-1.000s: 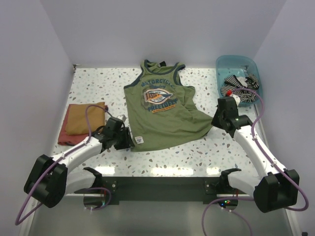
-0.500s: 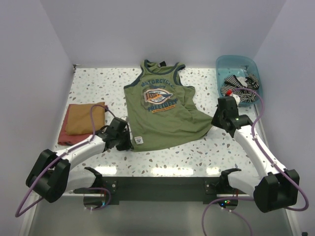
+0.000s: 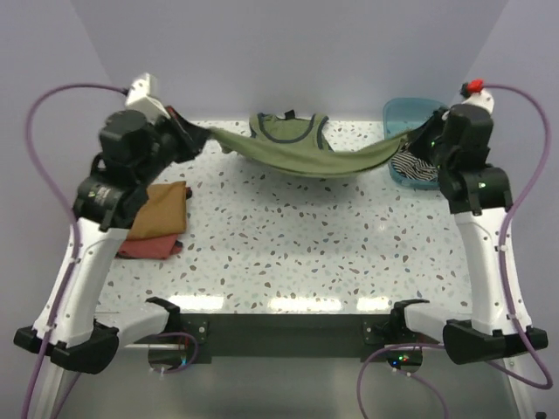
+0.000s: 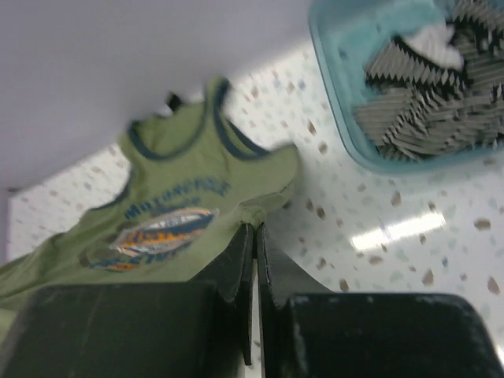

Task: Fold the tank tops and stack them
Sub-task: Flatten the tank top out

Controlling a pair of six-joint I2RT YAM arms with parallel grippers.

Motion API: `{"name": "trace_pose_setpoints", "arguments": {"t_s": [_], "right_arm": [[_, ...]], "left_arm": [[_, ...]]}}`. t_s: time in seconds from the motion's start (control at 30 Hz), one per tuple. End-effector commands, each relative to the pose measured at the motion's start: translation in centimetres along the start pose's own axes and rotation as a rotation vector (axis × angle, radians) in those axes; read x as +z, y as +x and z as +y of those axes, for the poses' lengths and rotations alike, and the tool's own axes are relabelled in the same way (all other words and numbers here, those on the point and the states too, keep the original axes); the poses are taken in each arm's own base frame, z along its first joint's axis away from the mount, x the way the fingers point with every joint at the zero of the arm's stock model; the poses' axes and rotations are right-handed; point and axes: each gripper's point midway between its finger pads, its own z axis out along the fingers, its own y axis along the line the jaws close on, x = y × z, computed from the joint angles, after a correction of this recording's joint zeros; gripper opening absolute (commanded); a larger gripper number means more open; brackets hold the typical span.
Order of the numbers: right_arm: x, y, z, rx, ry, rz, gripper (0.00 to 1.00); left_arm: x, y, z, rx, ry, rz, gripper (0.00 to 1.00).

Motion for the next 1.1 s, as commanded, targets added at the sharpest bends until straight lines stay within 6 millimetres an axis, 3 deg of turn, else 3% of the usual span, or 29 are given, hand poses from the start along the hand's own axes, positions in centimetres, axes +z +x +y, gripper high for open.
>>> {"name": "trace_pose_setpoints", "arguments": {"t_s": [0.0,0.03,0.13,0.17,0.37,0.43,0.53,0.63,0.7,0.73,0.77,0.8,0.83,0.87,0.9,0.93,0.97,1.0,1.03,1.07], "right_arm": [[-6.0,-8.4,3.1,0.04,-0.097,-0.188,0.0],[-6.3,-9.6,3.6,0.044,-0.103,-0.204,0.0],[-11.0,-14.3,5.2,0.069,-0.176,-0.332,0.0],[-13.1,-16.1,5.7,0.078,-0.21,-0.392,0.0],[-20.2,-20.5,6.2,0.104,-0.303,-0.597,0.0],[-21.3,-21.3,6.5,0.11,-0.327,-0.647,0.0],[-21.6,-22.0,7.2,0.104,-0.362,-0.669,0.0],[-18.4,-21.5,8.5,0.08,-0.375,-0.604,0.0],[-15.8,-20.5,9.7,0.057,-0.401,-0.538,0.0],[-12.6,-19.7,10.6,0.045,-0.401,-0.476,0.0],[-11.1,-19.2,11.2,0.042,-0.415,-0.443,0.0],[-9.1,-18.6,12.1,0.033,-0.437,-0.412,0.0],[-5.8,-17.7,12.9,0.024,-0.442,-0.359,0.0],[-3.8,-17.2,13.5,0.019,-0.452,-0.331,0.0],[-2.6,-17.5,14.3,0.016,-0.48,-0.339,0.0],[1.5,-16.1,15.1,0.008,-0.481,-0.275,0.0],[2.8,-15.9,15.8,0.003,-0.5,-0.264,0.0],[2.3,-17.7,16.9,0.005,-0.539,-0.312,0.0],[3.4,-17.7,17.5,0.003,-0.557,-0.306,0.0],[6.2,-17.2,17.9,0.011,-0.549,-0.283,0.0]], "left_arm": [[-4.7,-7.5,-3.2,0.026,0.033,-0.185,0.0],[-6.9,-10.7,-4.7,0.017,0.057,-0.279,0.0],[-8.6,-13.9,-6.2,-0.002,0.084,-0.365,0.0],[-10.2,-15.4,-7.1,-0.012,0.113,-0.413,0.0],[-14.9,-19.6,-9.2,-0.062,0.197,-0.593,0.0],[-16.2,-20.8,-9.5,-0.069,0.203,-0.643,0.0],[-16.2,-21.8,-9.7,-0.07,0.198,-0.677,0.0],[-14.1,-21.9,-9.6,-0.073,0.182,-0.669,0.0],[-10.8,-21.4,-9.4,-0.065,0.168,-0.631,0.0],[-9.5,-21.0,-9.9,-0.053,0.191,-0.604,0.0],[-6.1,-20.5,-9.2,-0.042,0.168,-0.561,0.0],[-4.5,-20.6,-9.2,-0.044,0.181,-0.549,0.0],[-2.8,-20.2,-9.7,-0.028,0.228,-0.505,0.0],[0.8,-20.2,-8.1,-0.028,0.193,-0.481,0.0],[2.2,-20.7,-8.4,-0.029,0.237,-0.482,0.0],[3.1,-20.9,-9.4,-0.007,0.315,-0.46,0.0],[6.8,-21.3,-7.6,-0.01,0.301,-0.441,0.0],[7.9,-22.2,-7.4,-0.024,0.323,-0.447,0.0],[6.6,-24.2,-9.4,0.006,0.424,-0.479,0.0],[10.2,-24.7,-7.1,-0.008,0.417,-0.467,0.0]]}}
